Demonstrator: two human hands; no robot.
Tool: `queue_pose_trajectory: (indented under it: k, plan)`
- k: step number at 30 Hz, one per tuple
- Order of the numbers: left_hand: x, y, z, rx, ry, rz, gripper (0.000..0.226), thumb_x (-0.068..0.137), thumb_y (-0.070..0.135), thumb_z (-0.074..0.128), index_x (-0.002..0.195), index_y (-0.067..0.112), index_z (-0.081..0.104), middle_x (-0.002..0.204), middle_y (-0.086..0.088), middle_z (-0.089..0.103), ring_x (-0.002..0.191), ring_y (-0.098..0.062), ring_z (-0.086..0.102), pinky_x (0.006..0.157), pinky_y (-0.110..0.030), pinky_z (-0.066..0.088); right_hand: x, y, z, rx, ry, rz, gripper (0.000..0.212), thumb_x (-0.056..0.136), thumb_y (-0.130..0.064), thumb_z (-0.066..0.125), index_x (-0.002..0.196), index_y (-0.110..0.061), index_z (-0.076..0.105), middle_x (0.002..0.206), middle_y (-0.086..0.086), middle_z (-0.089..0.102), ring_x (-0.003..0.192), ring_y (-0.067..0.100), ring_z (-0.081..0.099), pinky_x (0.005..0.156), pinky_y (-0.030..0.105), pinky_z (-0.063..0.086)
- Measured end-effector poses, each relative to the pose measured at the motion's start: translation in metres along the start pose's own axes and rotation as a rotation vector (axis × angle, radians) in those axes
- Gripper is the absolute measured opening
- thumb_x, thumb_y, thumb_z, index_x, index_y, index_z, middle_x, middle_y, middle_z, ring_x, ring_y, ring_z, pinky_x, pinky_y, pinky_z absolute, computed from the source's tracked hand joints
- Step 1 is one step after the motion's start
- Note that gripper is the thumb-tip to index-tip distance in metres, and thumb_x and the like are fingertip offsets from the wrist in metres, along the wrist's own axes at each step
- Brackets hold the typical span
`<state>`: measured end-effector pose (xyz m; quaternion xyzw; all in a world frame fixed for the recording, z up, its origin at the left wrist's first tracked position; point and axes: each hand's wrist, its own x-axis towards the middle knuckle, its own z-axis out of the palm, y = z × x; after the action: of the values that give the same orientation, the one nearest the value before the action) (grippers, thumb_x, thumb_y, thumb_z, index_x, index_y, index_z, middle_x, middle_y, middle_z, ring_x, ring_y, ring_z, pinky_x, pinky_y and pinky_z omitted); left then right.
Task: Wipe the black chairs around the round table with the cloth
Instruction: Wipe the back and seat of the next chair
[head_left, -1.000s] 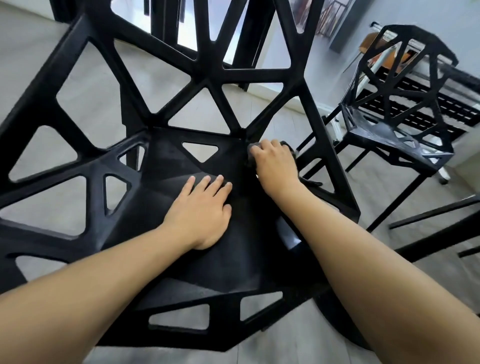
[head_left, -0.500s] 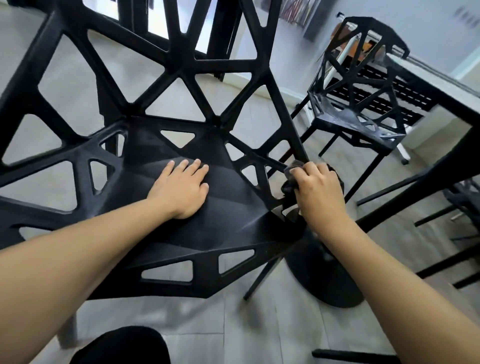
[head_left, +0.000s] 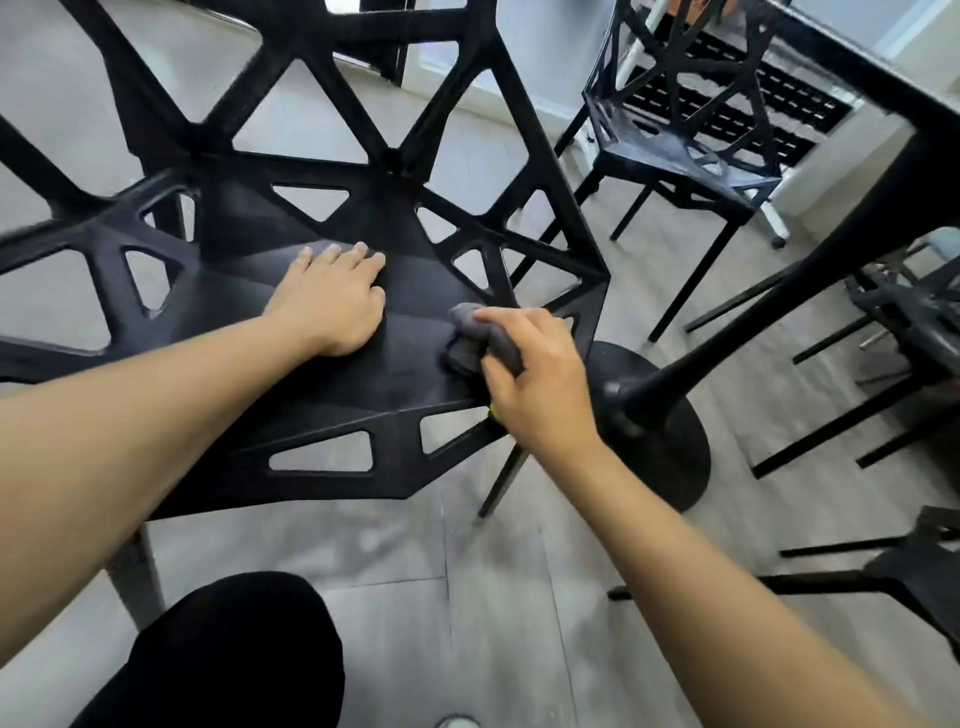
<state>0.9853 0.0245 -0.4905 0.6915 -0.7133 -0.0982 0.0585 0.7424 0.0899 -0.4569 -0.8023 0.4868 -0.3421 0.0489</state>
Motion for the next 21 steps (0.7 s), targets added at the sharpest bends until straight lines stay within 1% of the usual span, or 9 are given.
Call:
queue_pose_trajectory:
  k: [3,5,8,11,13,16,18,19,21]
  plan:
    - [-0.001,-0.002,0.001,-0.002,0.008,0.008,0.057,0.105,0.033,0.025,0.159,0.016,0.021,0.167,-0.008,0.016,0.153,-0.03,0.015,0.124,-0.051,0.008,-0.001,0.023,-0.005,-0.015,0.123,0.14,0.036,0.084,-0.007,0.06,0.116,-0.018,0.069,0.113,-0.013,0.061,0.11,0.015,0.055,0.1,0.037,0.045]
    - [-0.001,0.001,0.001,0.002,0.01,0.011,0.057,0.104,0.031,0.025,0.158,0.015,0.021,0.167,-0.008,0.016,0.153,-0.031,0.015,0.124,-0.052,0.008,-0.011,0.011,0.003,0.008,0.231,0.184,0.034,0.083,-0.006,0.06,0.115,-0.016,0.069,0.111,-0.015,0.059,0.11,0.015,0.055,0.1,0.038,0.045]
    - [0.0,0.004,0.0,0.002,0.002,0.004,0.057,0.104,0.03,0.024,0.158,0.014,0.02,0.167,-0.009,0.014,0.153,-0.033,0.014,0.123,-0.053,0.007,-0.036,-0.038,0.032,0.046,0.369,0.195,0.036,0.081,-0.007,0.062,0.116,-0.011,0.07,0.116,-0.001,0.063,0.109,0.022,0.055,0.098,0.04,0.045]
    - [-0.001,0.002,-0.003,0.014,-0.007,0.018,0.057,0.104,0.029,0.025,0.159,0.012,0.018,0.167,-0.01,0.014,0.152,-0.034,0.014,0.123,-0.054,0.008,-0.057,-0.103,0.067,-0.004,0.386,0.184,0.039,0.082,-0.018,0.061,0.12,-0.012,0.071,0.124,0.012,0.061,0.115,0.03,0.054,0.102,0.042,0.043]
    - [-0.001,0.0,-0.005,0.011,-0.018,0.025,0.057,0.104,0.029,0.026,0.159,0.013,0.018,0.167,-0.009,0.013,0.153,-0.033,0.014,0.123,-0.053,0.008,-0.064,-0.118,0.074,-0.041,0.393,0.178,0.04,0.082,-0.017,0.064,0.122,-0.014,0.071,0.127,0.014,0.06,0.119,0.032,0.054,0.101,0.042,0.042]
    - [-0.002,0.0,-0.006,-0.007,-0.022,0.029,0.057,0.104,0.029,0.025,0.159,0.015,0.019,0.168,-0.007,0.014,0.153,-0.031,0.014,0.124,-0.051,0.008,-0.063,-0.085,0.054,-0.063,0.288,-0.018,0.04,0.085,-0.015,0.06,0.123,-0.011,0.07,0.124,0.017,0.061,0.114,0.035,0.057,0.098,0.045,0.045]
    - [-0.001,0.001,-0.006,-0.018,-0.016,0.037,0.057,0.105,0.029,0.025,0.159,0.016,0.019,0.168,-0.007,0.014,0.153,-0.031,0.015,0.124,-0.05,0.008,-0.055,-0.048,0.035,-0.124,0.221,-0.065,0.041,0.085,-0.015,0.059,0.124,-0.012,0.069,0.123,0.015,0.06,0.109,0.034,0.057,0.097,0.046,0.046]
    - [0.0,0.001,-0.006,-0.018,-0.009,0.04,0.057,0.105,0.03,0.025,0.159,0.016,0.019,0.168,-0.007,0.014,0.153,-0.031,0.015,0.124,-0.05,0.008,-0.049,-0.028,0.026,-0.135,0.228,0.006,0.042,0.084,-0.015,0.059,0.125,-0.014,0.068,0.122,0.011,0.059,0.109,0.031,0.055,0.096,0.046,0.046]
    - [-0.001,0.0,-0.004,-0.014,0.005,0.033,0.056,0.104,0.033,0.025,0.159,0.019,0.021,0.167,-0.007,0.017,0.152,-0.031,0.017,0.124,-0.05,0.009,-0.039,0.006,0.009,-0.102,0.315,0.265,0.042,0.085,-0.015,0.057,0.126,-0.02,0.065,0.122,0.004,0.055,0.112,0.023,0.049,0.098,0.045,0.045]
